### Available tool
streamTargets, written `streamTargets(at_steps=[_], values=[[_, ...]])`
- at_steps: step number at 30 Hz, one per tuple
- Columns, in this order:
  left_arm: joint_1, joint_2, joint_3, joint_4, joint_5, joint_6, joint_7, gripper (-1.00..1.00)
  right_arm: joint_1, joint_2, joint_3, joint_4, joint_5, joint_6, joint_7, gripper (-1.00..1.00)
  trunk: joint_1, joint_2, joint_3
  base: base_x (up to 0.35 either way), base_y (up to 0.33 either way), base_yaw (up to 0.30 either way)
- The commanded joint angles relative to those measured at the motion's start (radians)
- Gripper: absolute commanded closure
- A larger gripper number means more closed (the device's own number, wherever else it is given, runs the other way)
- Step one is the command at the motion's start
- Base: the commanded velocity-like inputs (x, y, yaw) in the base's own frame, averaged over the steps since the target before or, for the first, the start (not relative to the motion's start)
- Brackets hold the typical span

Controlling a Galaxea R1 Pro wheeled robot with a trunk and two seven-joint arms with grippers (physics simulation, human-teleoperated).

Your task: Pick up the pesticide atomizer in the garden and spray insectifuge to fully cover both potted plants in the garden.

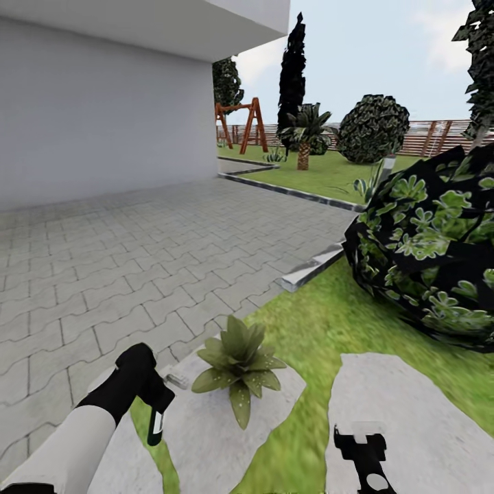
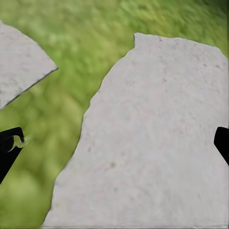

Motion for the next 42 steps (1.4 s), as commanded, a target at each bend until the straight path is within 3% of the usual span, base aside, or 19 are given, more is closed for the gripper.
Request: streamTargets(at_steps=[1,12,21,28,37,40,42], values=[[0.0,-0.001,-0.005,-0.002,-0.007,0.004,-0.009,1.0,-0.001,0.001,-0.007,0.001,0.011,-0.004,-0.002,-1.0,0.0,0.0,-0.001,-0.011,0.303,-0.254],[0.003,-0.008,-0.005,0.009,-0.009,0.005,-0.009,1.0,-0.001,0.001,-0.007,0.001,0.01,-0.004,-0.002,-1.0,0.0,0.0,-0.001,-0.065,0.3,-0.259],[0.015,-0.01,-0.004,0.015,-0.012,0.003,-0.003,1.0,-0.001,0.001,-0.007,0.001,0.01,-0.004,-0.003,-1.0,0.0,0.0,-0.001,-0.063,0.294,-0.023],[0.073,-0.009,-0.005,0.014,-0.012,-0.002,0.0,1.0,-0.001,0.0,-0.007,0.004,0.01,-0.004,-0.003,-1.0,0.0,0.0,0.0,0.03,0.049,-0.022],[0.086,-0.003,0.002,0.015,-0.003,-0.014,0.002,1.0,-0.001,0.0,-0.008,0.016,0.009,-0.004,-0.002,-1.0,0.0,0.0,0.002,0.0,0.001,-0.237],[0.089,-0.006,0.003,0.023,0.001,-0.014,0.025,1.0,-0.001,-0.001,-0.008,0.017,0.009,-0.004,-0.003,-1.0,0.0,0.0,0.002,0.0,0.0,-0.261],[0.109,-0.007,0.004,0.027,0.002,-0.014,0.074,1.0,-0.001,-0.001,-0.008,0.017,0.009,-0.004,-0.004,-1.0,0.0,0.0,0.002,0.0,0.0,-0.26]])
